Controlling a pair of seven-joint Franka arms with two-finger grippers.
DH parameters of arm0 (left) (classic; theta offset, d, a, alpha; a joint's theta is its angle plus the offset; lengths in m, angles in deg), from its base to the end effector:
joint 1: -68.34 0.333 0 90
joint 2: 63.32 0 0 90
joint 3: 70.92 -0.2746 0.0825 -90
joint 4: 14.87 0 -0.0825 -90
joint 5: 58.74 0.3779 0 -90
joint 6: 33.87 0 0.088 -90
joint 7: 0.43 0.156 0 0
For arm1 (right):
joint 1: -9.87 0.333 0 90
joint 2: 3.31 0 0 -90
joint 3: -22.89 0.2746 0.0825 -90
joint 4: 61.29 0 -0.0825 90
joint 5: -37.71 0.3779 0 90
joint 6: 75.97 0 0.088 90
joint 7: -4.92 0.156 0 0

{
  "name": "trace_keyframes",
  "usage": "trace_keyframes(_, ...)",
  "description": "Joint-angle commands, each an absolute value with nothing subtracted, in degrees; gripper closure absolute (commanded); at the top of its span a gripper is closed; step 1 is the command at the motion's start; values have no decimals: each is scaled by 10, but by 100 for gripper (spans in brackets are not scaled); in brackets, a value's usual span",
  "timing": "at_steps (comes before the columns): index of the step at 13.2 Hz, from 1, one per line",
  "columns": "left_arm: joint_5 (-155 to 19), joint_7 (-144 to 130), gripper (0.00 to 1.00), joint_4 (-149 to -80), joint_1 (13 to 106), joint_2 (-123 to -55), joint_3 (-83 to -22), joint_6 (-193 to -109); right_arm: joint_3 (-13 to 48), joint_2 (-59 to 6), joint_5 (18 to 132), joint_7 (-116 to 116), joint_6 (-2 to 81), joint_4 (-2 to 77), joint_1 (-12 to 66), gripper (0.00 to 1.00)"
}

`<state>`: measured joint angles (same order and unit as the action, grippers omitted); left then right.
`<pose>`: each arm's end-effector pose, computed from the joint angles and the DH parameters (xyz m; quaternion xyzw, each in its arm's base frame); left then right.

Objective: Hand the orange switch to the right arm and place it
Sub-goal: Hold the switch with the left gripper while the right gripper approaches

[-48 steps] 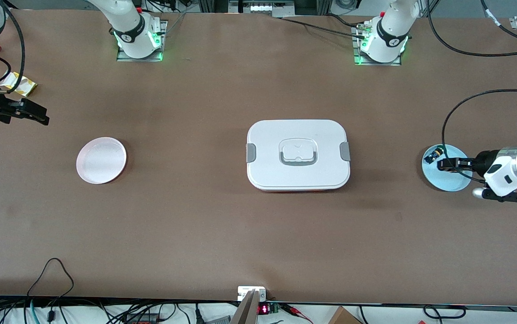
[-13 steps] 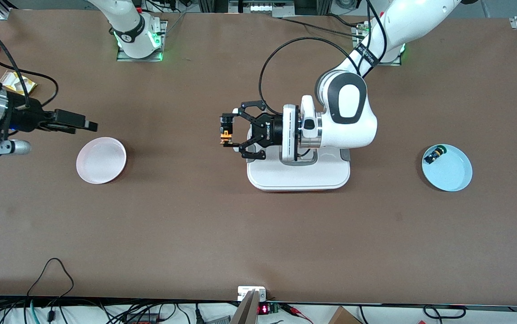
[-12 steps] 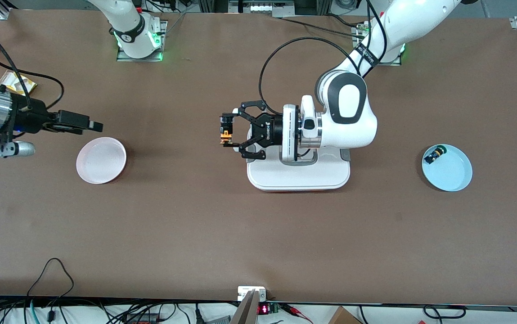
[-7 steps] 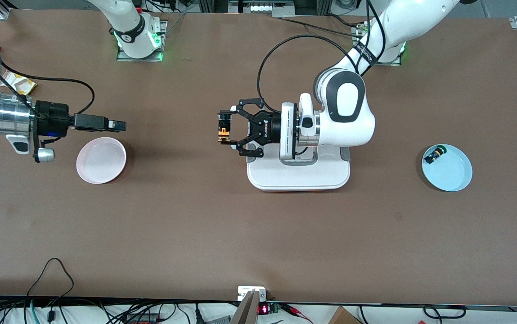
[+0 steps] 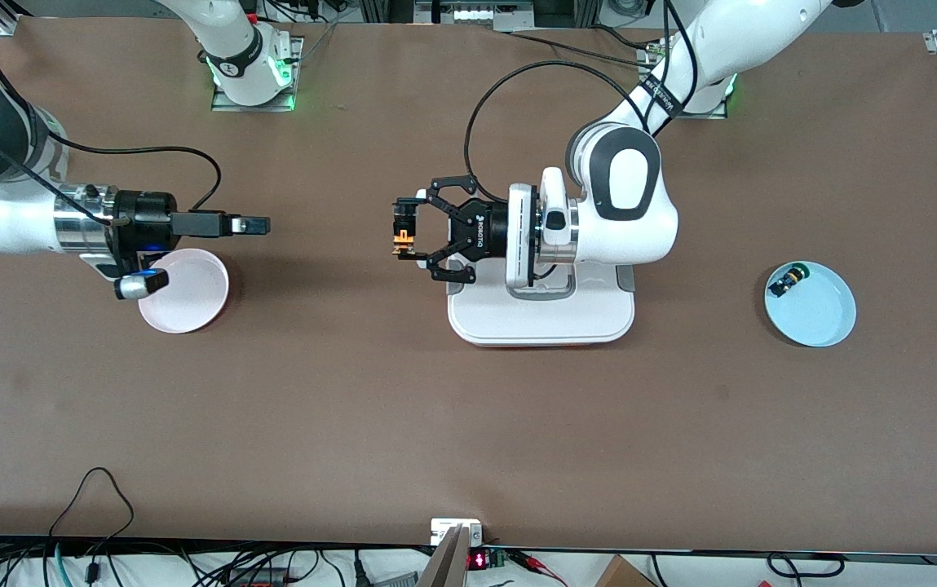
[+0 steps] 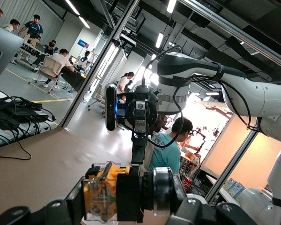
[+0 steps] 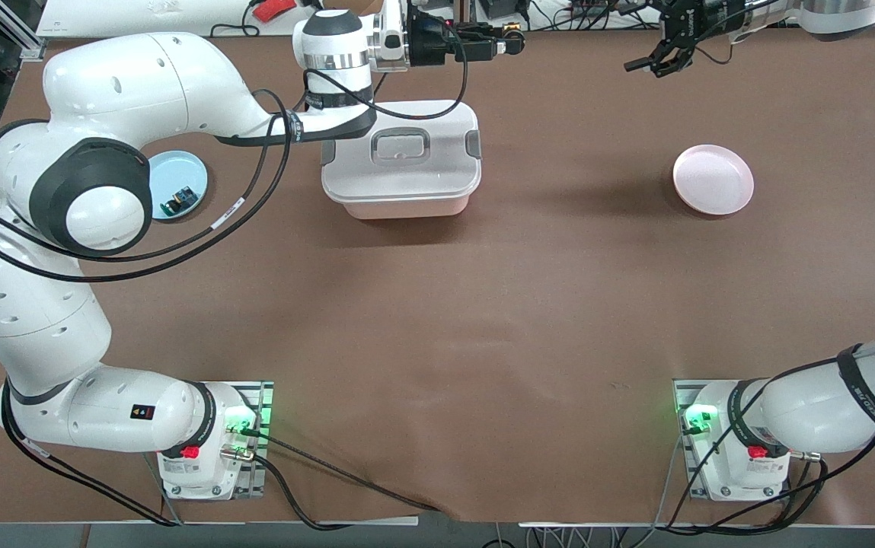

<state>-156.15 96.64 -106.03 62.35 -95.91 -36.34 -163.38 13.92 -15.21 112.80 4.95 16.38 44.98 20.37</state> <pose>0.5508 -0.4697 0.3720 0.6113 -0.3381 0.3583 0.6193 0.5692 0.1664 0.3966 -0.7847 0.1509 0.1824 0.5729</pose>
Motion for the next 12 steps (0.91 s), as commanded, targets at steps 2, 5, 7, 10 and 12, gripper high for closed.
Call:
trace_keyframes(2, -1584, 980, 63, -1079, 630, -940, -359, -1636, 138, -173, 1180, 62, 174, 453, 230, 0)
trace_keyframes(5, -1584, 979, 63, -1079, 630, -941, -359, -1635, 138, -190, 1221, 64, 174, 453, 261, 0)
trace_keyframes(7, -1584, 979, 63, -1079, 630, -940, -359, -1634, 138, -195, 1249, 65, 183, 453, 273, 0)
trace_keyframes(10, -1584, 978, 63, -1079, 631, -940, -359, -1634, 138, -202, 1295, 84, 198, 452, 288, 0)
trace_keyframes(12, -1584, 976, 63, -1079, 632, -939, -358, -1633, 138, -204, 1312, 84, 218, 451, 299, 0)
